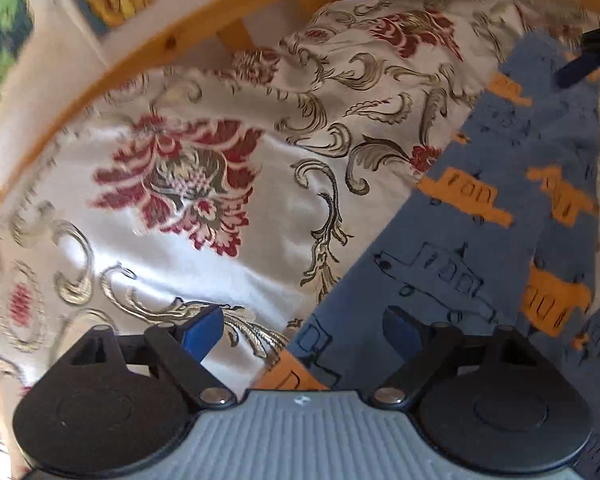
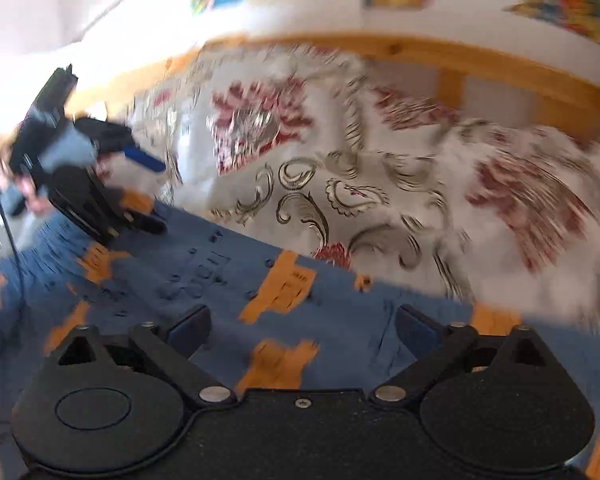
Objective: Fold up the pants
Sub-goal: 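Move left tool to one pant leg hem while right tool reaches the other hem, then close left gripper on one hem while right gripper grips the other hem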
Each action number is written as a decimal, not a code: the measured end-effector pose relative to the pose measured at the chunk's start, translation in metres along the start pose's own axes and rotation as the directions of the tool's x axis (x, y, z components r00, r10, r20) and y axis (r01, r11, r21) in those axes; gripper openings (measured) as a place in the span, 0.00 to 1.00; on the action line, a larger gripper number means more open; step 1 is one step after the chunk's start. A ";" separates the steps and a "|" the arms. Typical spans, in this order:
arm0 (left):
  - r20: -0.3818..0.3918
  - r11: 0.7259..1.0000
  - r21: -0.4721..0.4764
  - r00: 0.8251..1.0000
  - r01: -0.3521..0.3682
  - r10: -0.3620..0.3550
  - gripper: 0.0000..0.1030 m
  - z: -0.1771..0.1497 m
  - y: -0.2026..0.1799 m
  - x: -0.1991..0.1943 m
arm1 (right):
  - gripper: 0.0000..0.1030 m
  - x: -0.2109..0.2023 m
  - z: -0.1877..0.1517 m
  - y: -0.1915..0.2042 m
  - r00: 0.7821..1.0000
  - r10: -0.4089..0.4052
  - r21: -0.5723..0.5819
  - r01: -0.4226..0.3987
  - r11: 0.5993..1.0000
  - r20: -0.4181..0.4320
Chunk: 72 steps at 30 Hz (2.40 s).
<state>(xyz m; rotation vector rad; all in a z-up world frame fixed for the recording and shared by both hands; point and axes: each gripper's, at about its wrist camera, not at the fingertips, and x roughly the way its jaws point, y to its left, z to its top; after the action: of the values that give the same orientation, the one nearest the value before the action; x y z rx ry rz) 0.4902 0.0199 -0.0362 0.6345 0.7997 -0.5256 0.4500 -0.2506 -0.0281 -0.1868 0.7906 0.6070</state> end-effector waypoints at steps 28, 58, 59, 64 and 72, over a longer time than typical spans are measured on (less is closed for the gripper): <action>-0.210 0.999 0.032 0.978 0.030 -0.023 0.01 0.007 0.007 0.029 | 0.02 0.079 0.021 -0.048 0.956 -0.024 -0.378 -0.093 0.921 -0.292; -0.171 0.960 -0.011 0.945 0.279 -0.277 0.62 -0.004 0.041 0.015 | 0.01 0.077 0.004 -0.036 0.975 -0.148 -0.415 0.068 0.907 -0.163; -0.183 0.963 -0.006 0.946 0.270 -0.267 0.61 -0.005 0.039 0.017 | 0.01 0.077 0.004 -0.036 0.975 -0.150 -0.415 0.070 0.907 -0.164; -0.223 0.987 0.029 0.964 0.156 -0.146 0.02 -0.007 0.026 0.020 | 0.00 0.079 0.002 -0.032 0.973 -0.164 -0.419 0.083 0.904 -0.163; -0.150 0.995 0.068 0.985 -0.071 0.080 0.00 -0.009 -0.006 0.006 | 0.00 0.071 0.007 -0.027 0.970 -0.240 -0.417 0.200 0.887 -0.046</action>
<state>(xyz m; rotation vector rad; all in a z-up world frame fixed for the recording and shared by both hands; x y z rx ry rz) 0.4850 0.0212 -0.0476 0.7672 0.9021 -0.4378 0.5084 -0.2390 -0.0752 -0.6893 0.7140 0.5442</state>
